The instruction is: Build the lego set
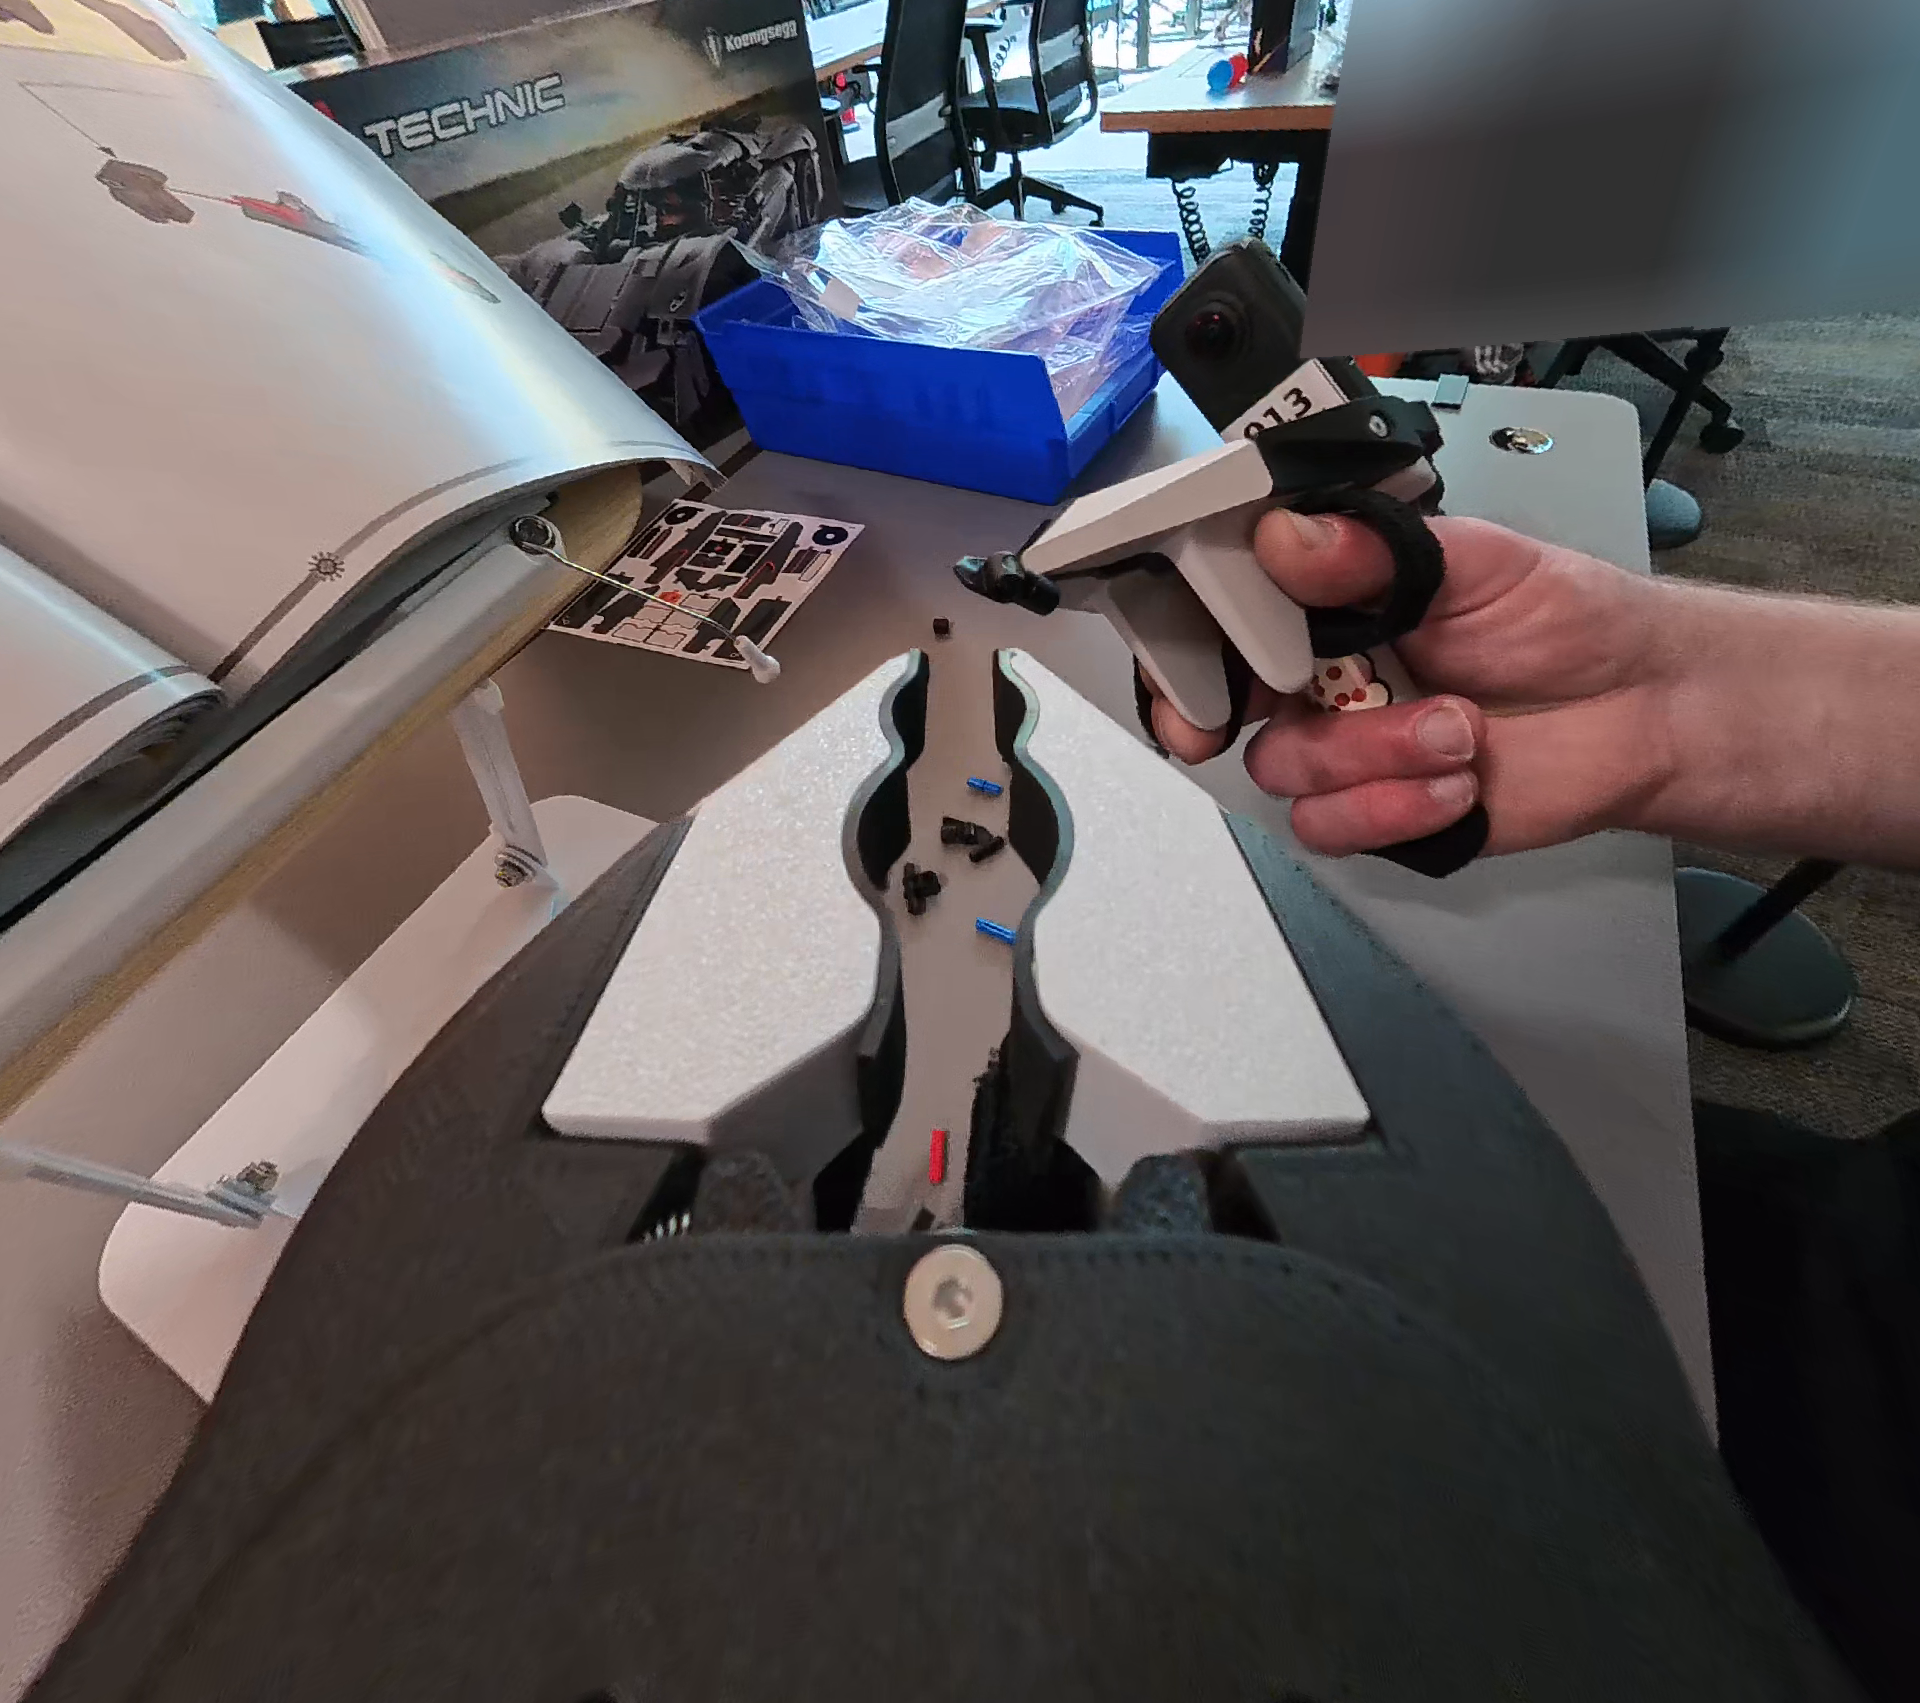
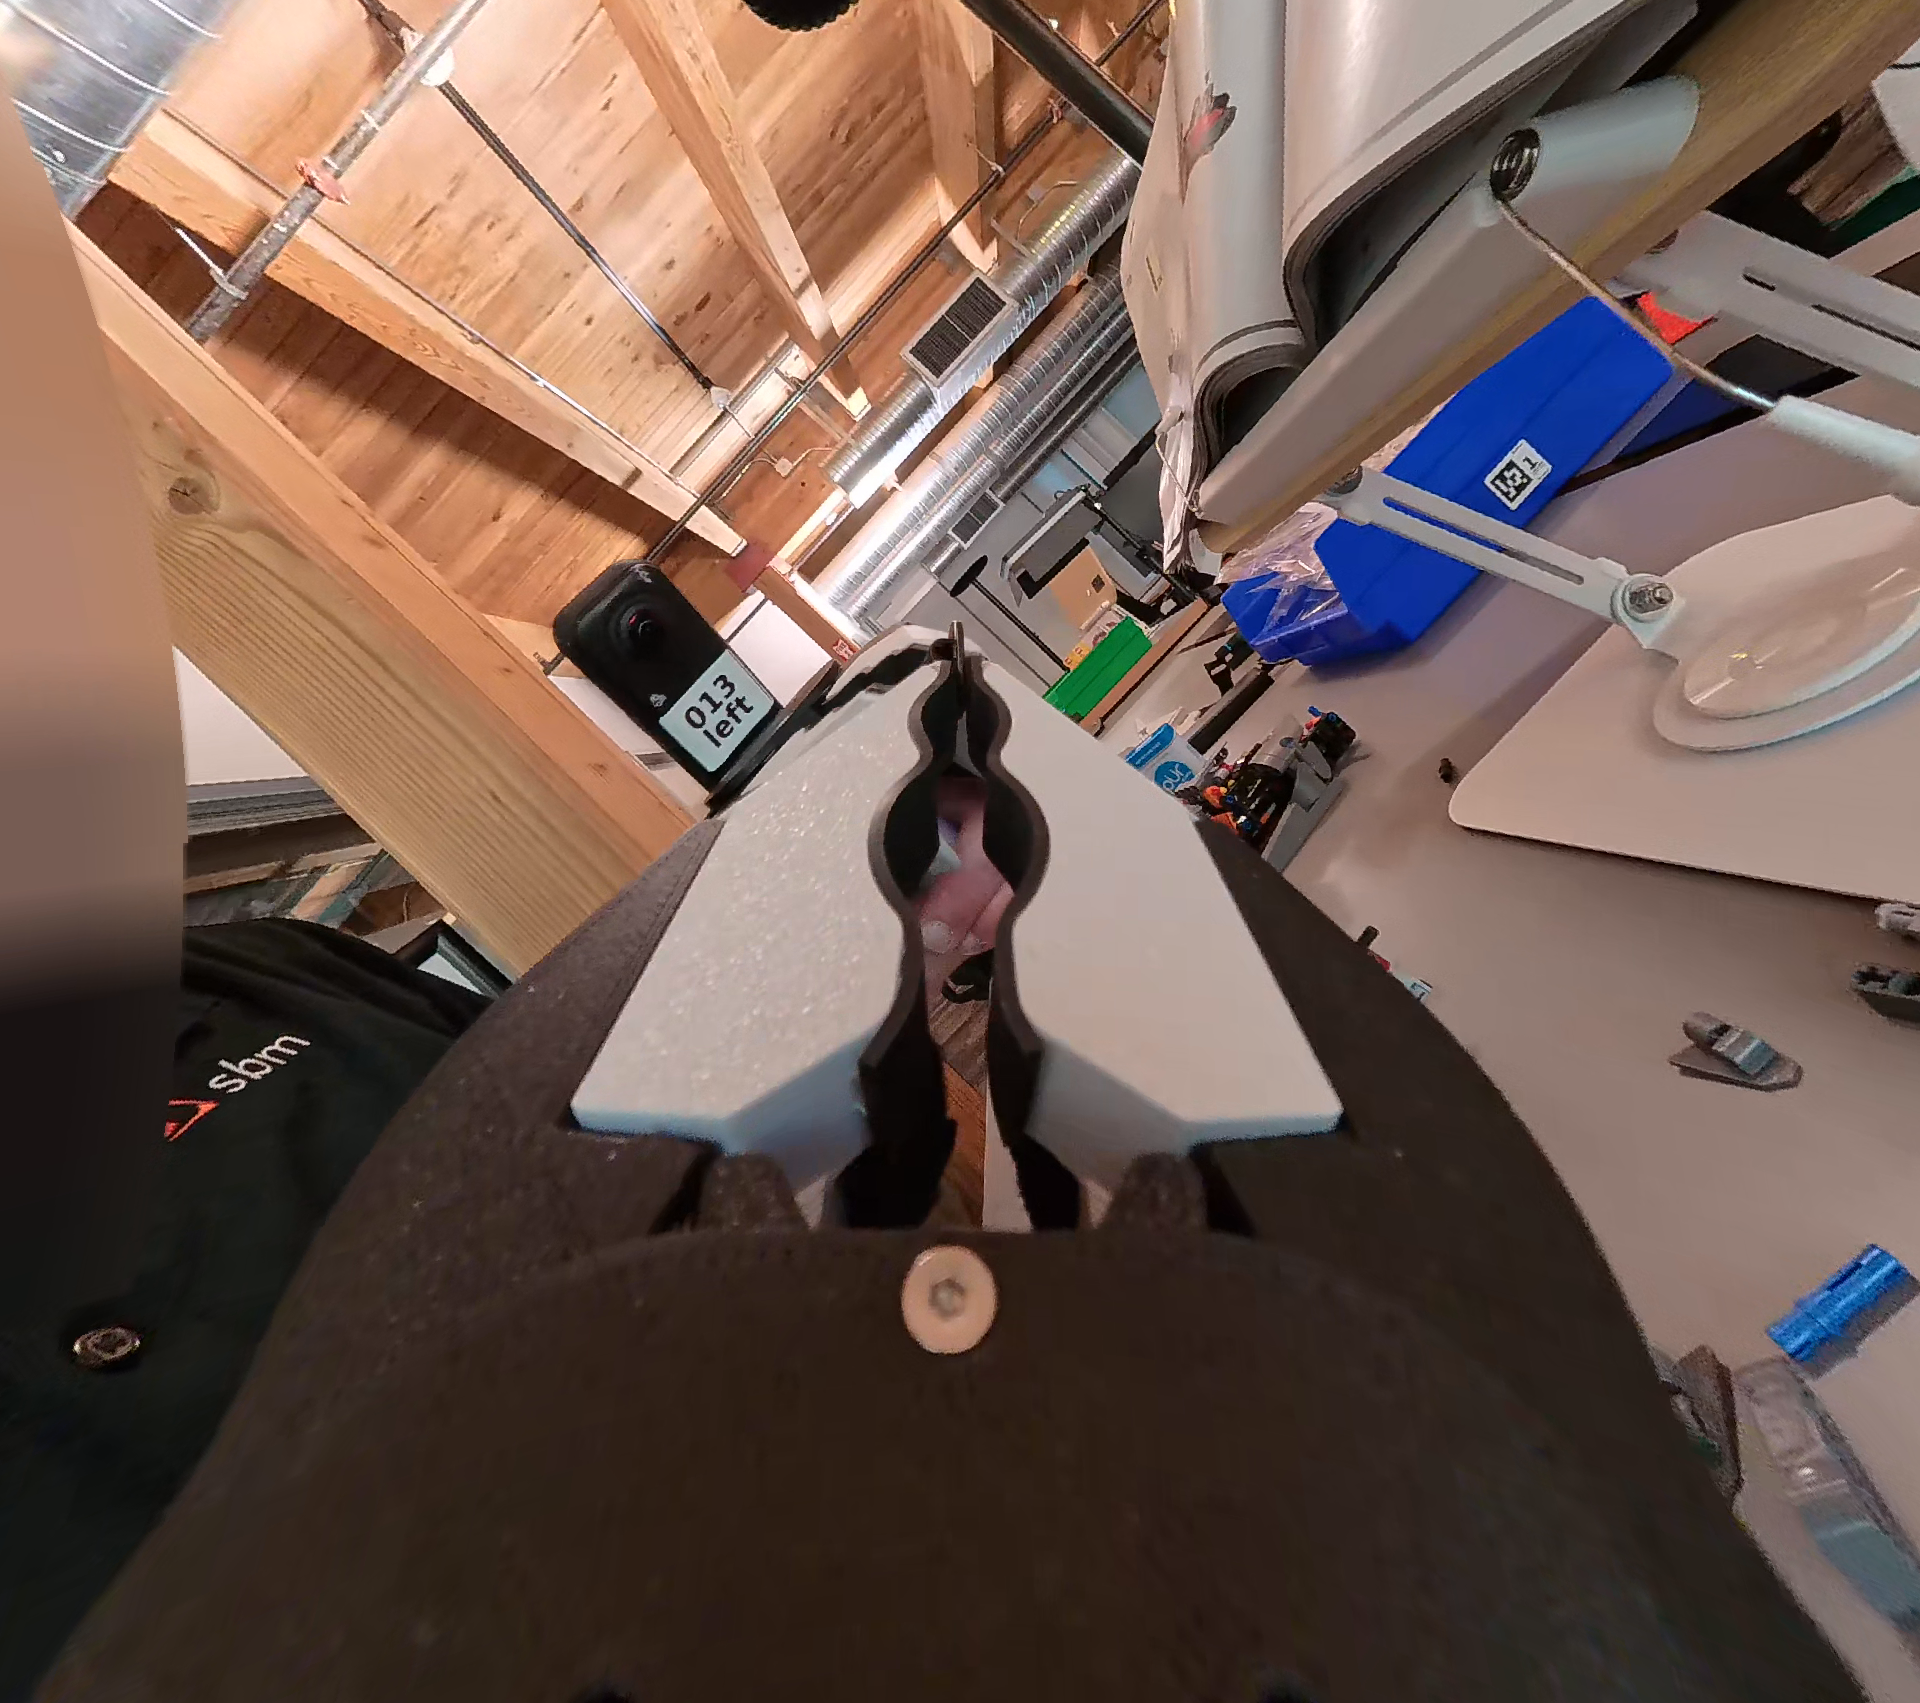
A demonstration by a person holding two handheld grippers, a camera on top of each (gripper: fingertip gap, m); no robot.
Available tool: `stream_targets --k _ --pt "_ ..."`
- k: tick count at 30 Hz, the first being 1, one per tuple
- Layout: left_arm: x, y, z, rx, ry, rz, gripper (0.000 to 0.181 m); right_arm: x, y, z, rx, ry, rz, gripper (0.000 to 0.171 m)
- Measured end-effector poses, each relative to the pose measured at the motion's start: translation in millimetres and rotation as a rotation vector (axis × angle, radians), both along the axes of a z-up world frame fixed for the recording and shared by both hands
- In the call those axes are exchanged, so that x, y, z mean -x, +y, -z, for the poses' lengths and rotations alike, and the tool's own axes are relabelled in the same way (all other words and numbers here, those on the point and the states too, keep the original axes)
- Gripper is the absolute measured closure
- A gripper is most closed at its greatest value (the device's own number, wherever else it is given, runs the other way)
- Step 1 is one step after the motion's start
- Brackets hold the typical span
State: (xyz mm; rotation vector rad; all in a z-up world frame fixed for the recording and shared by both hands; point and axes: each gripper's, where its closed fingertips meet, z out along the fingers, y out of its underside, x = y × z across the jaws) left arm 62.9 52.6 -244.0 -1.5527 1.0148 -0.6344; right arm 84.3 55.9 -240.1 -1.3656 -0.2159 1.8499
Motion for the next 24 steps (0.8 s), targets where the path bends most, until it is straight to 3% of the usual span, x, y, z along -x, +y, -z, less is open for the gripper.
stream_targets --k 24 --pt "5.2 0.5 -2.7 -0.049 0.000 -0.057 0.171 -16.3 5.7 -25.1 -0.059 0.064 0.086 0.171"
